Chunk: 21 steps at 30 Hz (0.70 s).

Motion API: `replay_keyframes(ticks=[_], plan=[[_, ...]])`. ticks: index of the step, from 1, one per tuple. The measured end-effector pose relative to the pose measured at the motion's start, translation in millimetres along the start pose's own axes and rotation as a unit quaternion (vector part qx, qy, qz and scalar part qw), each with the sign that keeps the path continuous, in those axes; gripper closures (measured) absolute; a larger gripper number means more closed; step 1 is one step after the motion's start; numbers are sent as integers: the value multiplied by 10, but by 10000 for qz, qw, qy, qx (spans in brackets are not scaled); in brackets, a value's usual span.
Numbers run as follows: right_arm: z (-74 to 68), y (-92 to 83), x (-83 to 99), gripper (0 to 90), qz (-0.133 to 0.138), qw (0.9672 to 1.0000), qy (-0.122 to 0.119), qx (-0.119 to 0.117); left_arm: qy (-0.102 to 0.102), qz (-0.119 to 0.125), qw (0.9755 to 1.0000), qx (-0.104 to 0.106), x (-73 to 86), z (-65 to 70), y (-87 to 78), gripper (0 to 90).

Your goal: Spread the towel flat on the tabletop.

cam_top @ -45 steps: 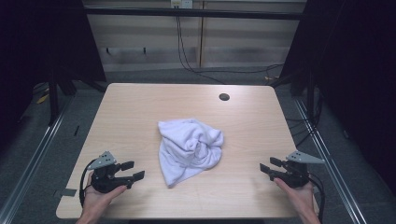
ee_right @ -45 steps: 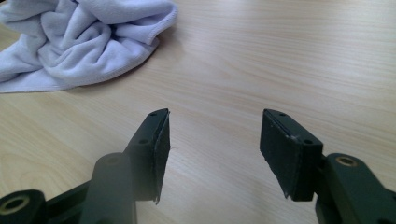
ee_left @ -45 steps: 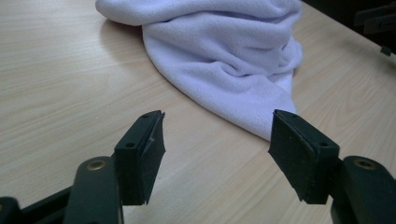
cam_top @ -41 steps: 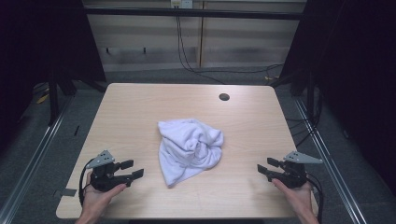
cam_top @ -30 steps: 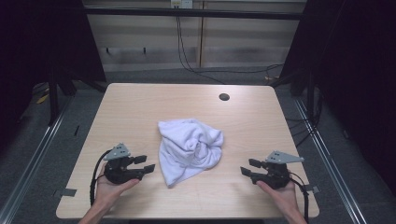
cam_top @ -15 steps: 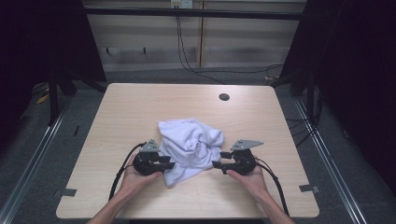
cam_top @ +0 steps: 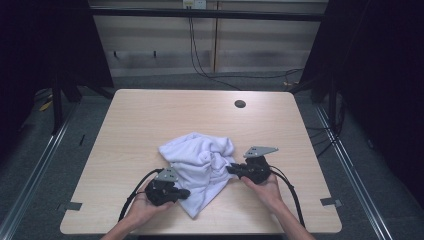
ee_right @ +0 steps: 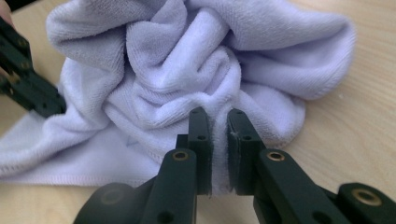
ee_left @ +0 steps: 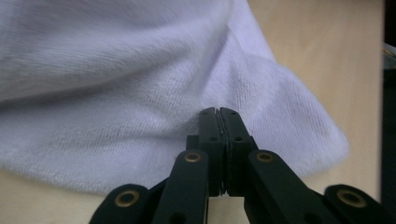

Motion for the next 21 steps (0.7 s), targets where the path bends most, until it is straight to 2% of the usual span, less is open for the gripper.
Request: replay_keyframes(ticks=[2, 6, 8, 9, 11, 12, 14, 15, 16, 17, 18, 19, 20, 21], plan=[[-57, -79, -97, 802, 169, 9998, 26, -59, 73, -103, 9999, 53, 48, 91, -36, 893], [-62, -177, -205, 807, 367, 9993, -10, -41, 33, -112, 9999, 67, 90, 128, -96, 860], [-45, -193, -210, 819, 381, 9993, -10, -44, 34, -85, 9999, 68, 82, 129, -118, 845], [-15, -207, -204, 829, 342, 9994, 22, -23, 12, 147, 9998, 112, 10, 123, -173, 804], [14, -218, -240, 830, 395, 9992, 38, -48, 14, 534, 9986, 14, -147, 74, -255, 736], [26, -222, -273, 831, 422, 9991, 40, -60, -11, 708, 9975, -36, -220, 44, -288, 694], [45, -218, -367, 833, 497, 9987, 63, -80, -135, 1169, 9928, -226, -441, -89, -372, 604], [48, -205, -426, 833, 566, 9983, 95, -118, -135, 1169, 9928, -226, -441, -89, -372, 570], [45, -186, -483, 833, 603, 9980, 91, -144, -176, 1404, 9886, -510, -595, -217, -408, 522], [45, -186, -483, 833, 603, 9980, 91, -144, -176, 1404, 9886, -510, -595, -217, -408, 496], [3, -146, -599, 833, 674, 9975, 35, -192, -181, 1646, 9848, -523, -782, -295, -415, 495], [3, -146, -599, 833, 674, 9975, 35, -192, -181, 1646, 9848, -523, -782, -295, -415, 487], [-65, -116, -708, 832, 738, 9969, -27, -287, -79, 1701, 9828, -714, -855, -327, -416, 465], [-65, -116, -708, 832, 738, 9969, -27, -287, 26, 1790, 9805, -807, -927, -344, -412, 465]])
Point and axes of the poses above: each handheld gripper's, and its own axes: y roughly forward along the jaws, x roughly out of its underside, z roughly to its right, the point moved 8 cm from there along y, roughly forward along the jaws, and after that the axes turned 5 degrees about z, right-handed, at the moved point
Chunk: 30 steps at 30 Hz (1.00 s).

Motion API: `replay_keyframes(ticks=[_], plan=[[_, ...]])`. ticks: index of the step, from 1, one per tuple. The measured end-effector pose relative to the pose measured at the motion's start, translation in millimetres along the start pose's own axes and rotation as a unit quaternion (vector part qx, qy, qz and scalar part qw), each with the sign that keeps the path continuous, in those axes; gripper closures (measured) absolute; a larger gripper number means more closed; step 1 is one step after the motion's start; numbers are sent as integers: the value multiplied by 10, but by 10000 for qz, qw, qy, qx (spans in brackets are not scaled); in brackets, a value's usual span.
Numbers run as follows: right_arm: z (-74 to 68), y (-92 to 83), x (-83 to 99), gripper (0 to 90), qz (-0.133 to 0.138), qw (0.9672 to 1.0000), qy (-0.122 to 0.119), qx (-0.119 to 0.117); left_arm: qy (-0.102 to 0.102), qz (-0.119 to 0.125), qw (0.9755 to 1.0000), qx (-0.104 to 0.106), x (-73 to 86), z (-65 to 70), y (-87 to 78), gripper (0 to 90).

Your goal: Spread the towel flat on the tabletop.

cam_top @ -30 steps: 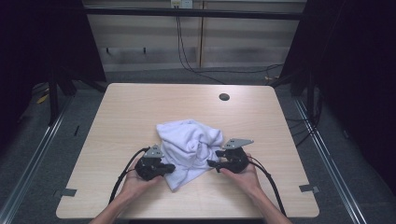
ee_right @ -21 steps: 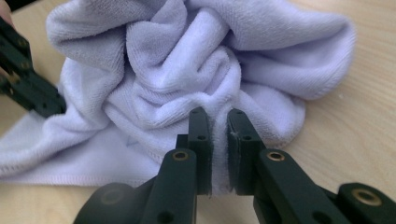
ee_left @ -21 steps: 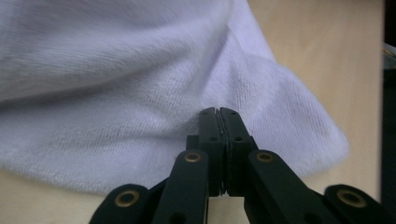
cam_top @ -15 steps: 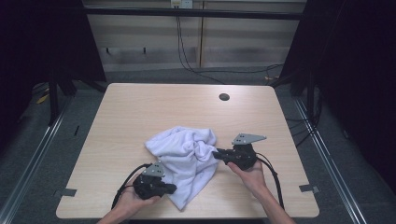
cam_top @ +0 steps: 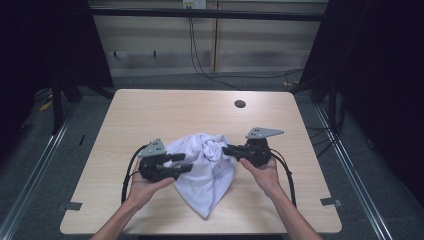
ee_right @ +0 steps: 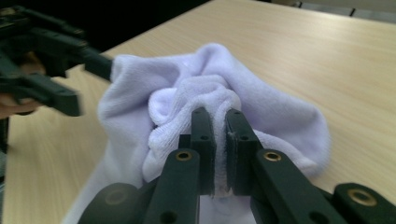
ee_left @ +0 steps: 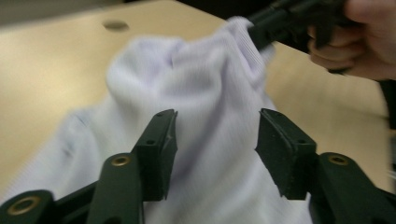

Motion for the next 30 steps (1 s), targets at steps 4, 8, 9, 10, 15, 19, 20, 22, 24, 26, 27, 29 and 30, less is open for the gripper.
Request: replay_keyframes(ticks=[4, 8, 9, 10, 15, 19, 20, 22, 24, 26, 27, 29, 30], plan=[[-132, 83, -107, 832, 0, 9998, -110, -165, -67, -117, 9998, -121, -18, -33, 159, 466], [-164, 117, -69, 812, -55, 9997, -109, -228, 59, -722, 9973, -90, 339, -52, 246, 819], [-123, 107, 11, 790, -107, 9997, -36, -196, 199, -1105, 9937, -19, 480, -7, 232, 835], [-123, 107, 11, 790, -107, 9997, -36, -196, 199, -1105, 9937, -19, 480, -7, 232, 839], [-1, 70, 298, 780, -348, 9993, 102, -103, 66, -1554, 9871, 376, 693, 154, 32, 844], [-22, 90, 326, 811, -372, 9990, 128, -189, 61, -1349, 9900, 408, 654, 187, -91, 709], [-39, 102, 309, 811, -364, 9991, 101, -202, 14, -1178, 9924, 346, 590, 180, -120, 647], [-78, 130, 260, 815, -313, 9991, 100, -262, 31, -670, 9975, 218, 369, 145, -154, 571], [-97, 142, 244, 820, -305, 9990, 94, -301, 16, -462, 9987, 190, 272, 123, -144, 539], [-172, 197, 199, 825, -281, 9988, 65, -403, 35, -189, 9998, 110, 114, 71, -46, 469], [-187, 211, 189, 825, -272, 9987, 65, -417, 70, -175, 9998, 118, 94, 66, 11, 462], [-204, 235, 170, 824, -239, 9986, 75, -456, 131, -342, 9991, 197, 118, 85, 161, 428], [-204, 235, 170, 824, -239, 9986, 75, -456, 131, -342, 9991, 197, 118, 85, 161, 426]])
Point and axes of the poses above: each handheld gripper's, and its own axes: y roughly forward along the jaws, x roughly out of its underside, z roughly to its right, the point moved 8 cm from there along y, roughly forward along the jaws, and after that the axes turned 5 degrees about z, right-handed, at the moved point
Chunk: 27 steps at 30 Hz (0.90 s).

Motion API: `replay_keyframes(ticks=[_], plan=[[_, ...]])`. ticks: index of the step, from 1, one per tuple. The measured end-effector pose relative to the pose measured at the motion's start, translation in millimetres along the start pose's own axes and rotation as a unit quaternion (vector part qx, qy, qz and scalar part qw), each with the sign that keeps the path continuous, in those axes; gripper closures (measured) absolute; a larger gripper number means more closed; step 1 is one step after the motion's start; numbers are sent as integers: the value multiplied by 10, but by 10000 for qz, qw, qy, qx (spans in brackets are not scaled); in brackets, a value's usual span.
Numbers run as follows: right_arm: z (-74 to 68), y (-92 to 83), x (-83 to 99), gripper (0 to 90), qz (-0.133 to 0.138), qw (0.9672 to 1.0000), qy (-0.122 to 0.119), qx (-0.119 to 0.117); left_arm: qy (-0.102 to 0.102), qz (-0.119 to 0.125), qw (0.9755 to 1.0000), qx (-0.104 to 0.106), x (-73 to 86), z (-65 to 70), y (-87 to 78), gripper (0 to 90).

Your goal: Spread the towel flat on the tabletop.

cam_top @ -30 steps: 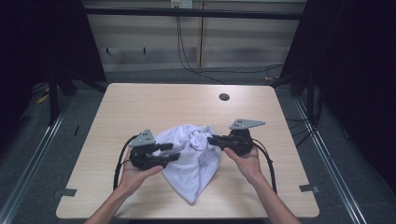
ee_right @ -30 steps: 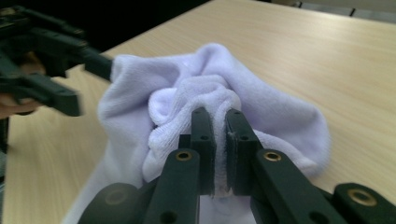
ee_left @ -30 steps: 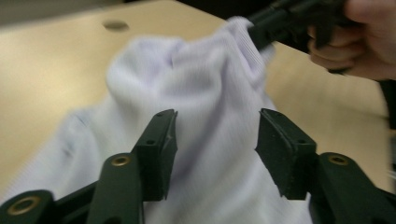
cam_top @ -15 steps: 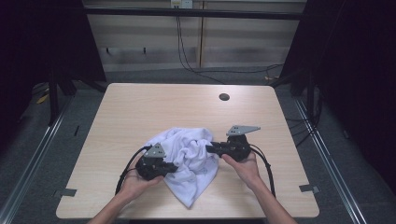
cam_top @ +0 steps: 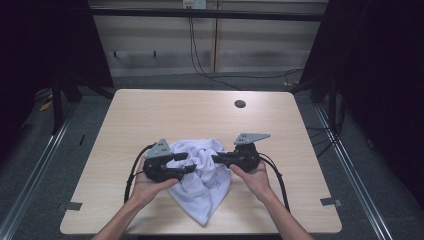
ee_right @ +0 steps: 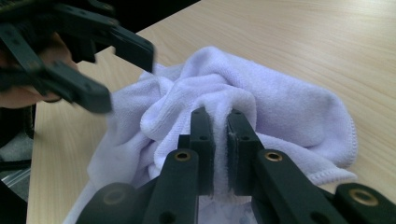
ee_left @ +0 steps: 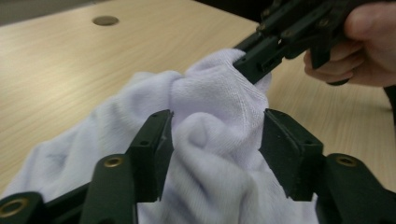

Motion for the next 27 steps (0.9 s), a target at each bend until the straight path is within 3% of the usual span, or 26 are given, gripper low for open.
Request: replay_keyframes(ticks=[2, 4, 5, 7, 8, 9, 10, 11, 15, 17, 19, 20, 21, 25, 26, 27], plan=[[1, 0, -9, 810, 36, 10000, 58, -23, 78, -329, 9994, 61, 94, 8, 196, 437], [2, -8, -4, 804, 22, 10000, 72, -24, 163, -404, 9990, 25, 122, -1, 224, 616], [3, -24, 12, 753, -21, 10000, 64, -51, 170, -539, 9984, 9, 173, -30, 265, 719], [13, -63, 21, 651, -24, 9999, 109, 6, 127, -544, 9984, -28, 176, -42, 250, 771], [13, -63, 21, 651, -24, 9999, 109, 6, 127, -544, 9984, -28, 176, -42, 250, 776], [30, -145, 42, 558, -46, 9999, 101, 65, 111, -508, 9986, -43, 168, -49, 233, 779], [30, -145, 42, 558, -46, 9999, 101, 65, 42, -436, 9990, -32, 157, -55, 212, 779], [76, -272, 83, 505, 9, 9995, 129, 278, -227, -270, 9994, 55, 137, -82, 174, 780], [156, -468, 170, 506, 148, 9987, 231, 436, -346, -202, 9992, -13, 154, -143, 136, 780], [171, -528, 356, 592, -53, 9993, 184, 322, -416, -172, 9990, -48, 163, -160, 114, 780], [165, -445, 526, 609, -352, 9989, 166, 256, -434, -162, 9989, -29, 159, -163, 108, 779], [165, -445, 526, 609, -352, 9989, 166, 256, -461, -142, 9988, 2, 155, -163, 106, 779], [154, -299, 638, 594, -613, 9978, 82, 226, -478, -133, 9988, 51, 153, -156, 107, 779], [146, -129, 639, 581, -667, 9975, -53, 211, -440, -130, 9989, 65, 144, -138, 115, 778], [149, -60, 633, 601, -697, 9974, -51, 194, -434, -130, 9989, 74, 142, -136, 114, 778], [140, 30, 670, 737, -874, 9960, -92, 153, -450, -65, 9989, 92, 119, -138, 91, 779]])
Point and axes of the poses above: each handheld gripper's, and its own axes: y roughly forward along the jaws, x roughly out of its underside, z roughly to its right, the point moved 8 cm from there along y, roughly forward along the jaws, and after that the axes turned 5 degrees about z, right-handed, at the moved point
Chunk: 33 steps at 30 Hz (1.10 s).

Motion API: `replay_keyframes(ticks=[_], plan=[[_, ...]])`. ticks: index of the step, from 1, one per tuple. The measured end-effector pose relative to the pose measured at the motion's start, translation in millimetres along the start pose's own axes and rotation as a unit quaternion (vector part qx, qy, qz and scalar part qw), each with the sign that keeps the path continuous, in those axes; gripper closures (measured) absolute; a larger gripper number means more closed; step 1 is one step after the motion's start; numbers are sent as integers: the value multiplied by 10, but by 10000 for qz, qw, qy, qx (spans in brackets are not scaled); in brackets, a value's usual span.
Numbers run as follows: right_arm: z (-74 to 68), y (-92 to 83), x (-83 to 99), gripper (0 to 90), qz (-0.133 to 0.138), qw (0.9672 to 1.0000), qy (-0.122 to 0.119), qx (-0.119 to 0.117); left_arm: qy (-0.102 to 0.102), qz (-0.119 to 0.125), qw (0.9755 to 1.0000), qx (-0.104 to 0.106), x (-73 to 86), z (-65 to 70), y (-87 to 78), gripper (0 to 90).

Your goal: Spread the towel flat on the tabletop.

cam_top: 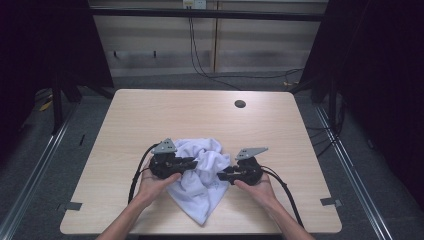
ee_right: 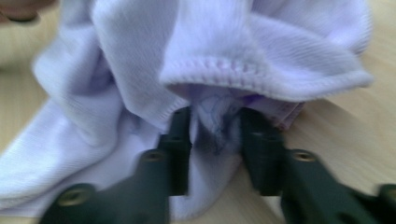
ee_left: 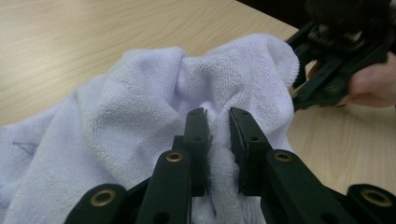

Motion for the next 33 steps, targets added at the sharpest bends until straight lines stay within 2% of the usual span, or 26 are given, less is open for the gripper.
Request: replay_keyframes(ticks=[1, 2, 3, 4, 5, 6, 7, 8, 9, 10, 11, 14, 16, 17, 18, 19, 22, 24, 25, 26, 27, 29, 30, 31, 32, 33], plan=[[0, 0, 0, 737, 0, 10000, 0, 0, 0, 0, 10000, 0, 0, 0, 0, 778], [22, 19, 19, 813, -82, 9999, 39, 112, -7, 171, 9999, -4, -65, -12, -82, 778], [22, 19, 19, 813, -82, 9999, 39, 112, -7, 171, 9999, -4, -65, -12, -82, 778], [34, -5, 11, 835, -45, 9999, 76, 96, -32, 335, 9994, -46, -131, -32, -163, 778], [102, -119, -40, 851, 62, 9995, 141, 258, -30, 442, 9990, -70, -175, -52, -227, 780], [102, -119, -40, 851, 62, 9995, 141, 258, -80, 631, 9979, -104, -240, -79, -316, 780], [144, -199, -79, 853, 172, 9992, 223, 284, -161, 843, 9961, -183, -315, -129, -438, 781], [265, -389, -158, 856, 441, 9973, 338, 476, -260, 1109, 9931, -285, -402, -210, -608, 786], [265, -389, -158, 856, 441, 9973, 338, 476, -260, 1109, 9931, -285, -402, -210, -608, 788], [392, -618, -235, 857, 713, 9943, 462, 651, -338, 1319, 9899, -405, -464, -290, -781, 790], [392, -618, -235, 857, 713, 9943, 462, 651, -338, 1319, 9899, -405, -464, -290, -781, 791], [518, -884, -315, 857, 945, 9898, 562, 902, -430, 1568, 9851, -554, -525, -370, -984, 792], [622, -1078, -386, 858, 1113, 9857, 620, 1100, -512, 1823, 9796, -670, -592, -434, -1157, 794], [698, -1206, -428, 858, 1192, 9824, 679, 1265, -559, 1919, 9772, -721, -617, -460, -1221, 796], [738, -1284, -456, 858, 1267, 9806, 733, 1307, -615, 2073, 9735, -740, -657, -495, -1326, 797], [835, -1502, -556, 858, 1492, 9752, 843, 1404, -648, 2195, 9700, -816, -707, -529, -1429, 798], [862, -1626, -664, 858, 1665, 9730, 864, 1346, -615, 2249, 9688, -843, -770, -532, -1480, 799], [855, -1704, -893, 858, 1743, 9710, 778, 1441, -625, 2336, 9661, -906, -891, -554, -1478, 799], [855, -1704, -893, 858, 1743, 9710, 778, 1441, -625, 2336, 9661, -906, -891, -554, -1478, 799], [882, -1701, -1049, 858, 1752, 9707, 749, 1468, -605, 2338, 9655, -972, -947, -582, -1468, 799], [913, -1693, -1128, 858, 1759, 9700, 750, 1499, -605, 2334, 9641, -1110, -1069, -673, -1466, 799], [998, -1666, -1290, 858, 1814, 9689, 773, 1497, -644, 2427, 9602, -1228, -1193, -783, -1490, 799], [998, -1666, -1290, 858, 1814, 9689, 773, 1497, -644, 2427, 9602, -1228, -1193, -783, -1490, 799], [1107, -1618, -1450, 858, 1825, 9677, 826, 1529, -715, 2481, 9580, -1248, -1246, -830, -1494, 799], [1164, -1590, -1530, 858, 1828, 9672, 852, 1542, -711, 2439, 9583, -1306, -1283, -884, -1495, 799], [1210, -1563, -1614, 858, 1857, 9669, 833, 1537, -711, 2415, 9575, -1409, -1328, -925, -1497, 800]])
Point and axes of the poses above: each handheld gripper's, and its own axes: y roughly forward along the jaws, x roughly out of its underside, z roughly to its right, the point moved 8 cm from there along y, roughly forward along the jaws, and after that the axes turned 5 degrees about z, right-handed, at the moved point
